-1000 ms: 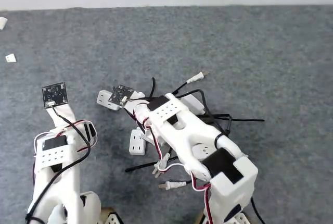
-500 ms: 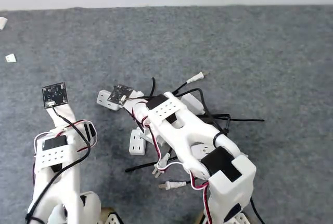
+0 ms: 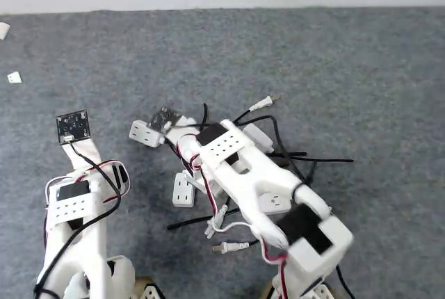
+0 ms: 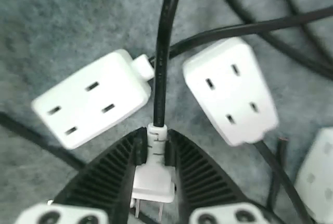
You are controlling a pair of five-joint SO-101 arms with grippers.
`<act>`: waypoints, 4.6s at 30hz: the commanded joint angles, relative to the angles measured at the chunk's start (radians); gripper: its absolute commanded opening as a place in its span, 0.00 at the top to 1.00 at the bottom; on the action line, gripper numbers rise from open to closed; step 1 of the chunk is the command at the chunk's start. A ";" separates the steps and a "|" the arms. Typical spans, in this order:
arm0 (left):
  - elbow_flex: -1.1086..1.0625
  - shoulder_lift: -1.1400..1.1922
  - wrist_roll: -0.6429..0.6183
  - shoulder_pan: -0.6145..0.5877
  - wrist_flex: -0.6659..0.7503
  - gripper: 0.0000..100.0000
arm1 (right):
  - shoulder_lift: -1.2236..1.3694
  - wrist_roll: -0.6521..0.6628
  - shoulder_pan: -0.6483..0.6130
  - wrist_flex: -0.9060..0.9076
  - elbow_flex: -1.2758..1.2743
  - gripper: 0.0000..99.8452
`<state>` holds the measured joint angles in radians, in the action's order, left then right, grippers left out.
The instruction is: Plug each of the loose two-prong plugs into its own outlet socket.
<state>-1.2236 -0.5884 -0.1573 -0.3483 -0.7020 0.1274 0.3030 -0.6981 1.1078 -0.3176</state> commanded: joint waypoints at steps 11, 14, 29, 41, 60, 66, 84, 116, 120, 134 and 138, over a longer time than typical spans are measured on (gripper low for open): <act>0.147 0.127 0.051 0.180 -0.011 0.83 | -0.677 -0.160 -0.027 -0.246 -0.450 0.99; 0.268 0.295 0.161 0.236 -0.101 0.83 | -0.805 -0.149 -0.064 -0.277 -0.539 0.99; 0.358 0.422 0.529 0.367 -0.272 0.96 | -0.969 -0.127 -0.067 -0.314 -0.640 0.99; 0.240 0.290 0.703 0.413 -0.270 0.96 | -0.791 -0.133 -0.065 -0.433 -0.634 0.99; -0.062 -0.103 0.342 0.373 0.071 0.96 | -0.777 -0.575 0.024 -0.544 -0.638 0.99; -0.165 -0.229 0.157 0.345 0.201 0.96 | -0.673 -0.589 0.002 -0.618 -0.635 0.99; -0.171 -0.509 -0.150 0.496 -0.164 0.76 | -0.662 -0.545 0.071 -0.547 -0.580 0.99; 0.383 0.450 -0.230 0.638 -0.238 0.86 | -0.814 -0.463 0.239 -0.470 -0.578 0.99; 0.400 0.459 -0.230 0.646 -0.233 0.94 | -0.814 -0.462 0.239 -0.470 -0.578 0.99; 0.455 0.466 -0.356 0.638 -0.178 0.77 | -0.814 -0.451 0.239 -0.472 -0.578 0.99; 0.466 0.465 -0.399 0.643 -0.178 0.69 | -0.814 -0.427 0.239 -0.470 -0.578 0.99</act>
<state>-0.8109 -0.1143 -0.5132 0.2885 -0.9060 -0.6506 -0.1465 -0.4741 0.6322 -0.9513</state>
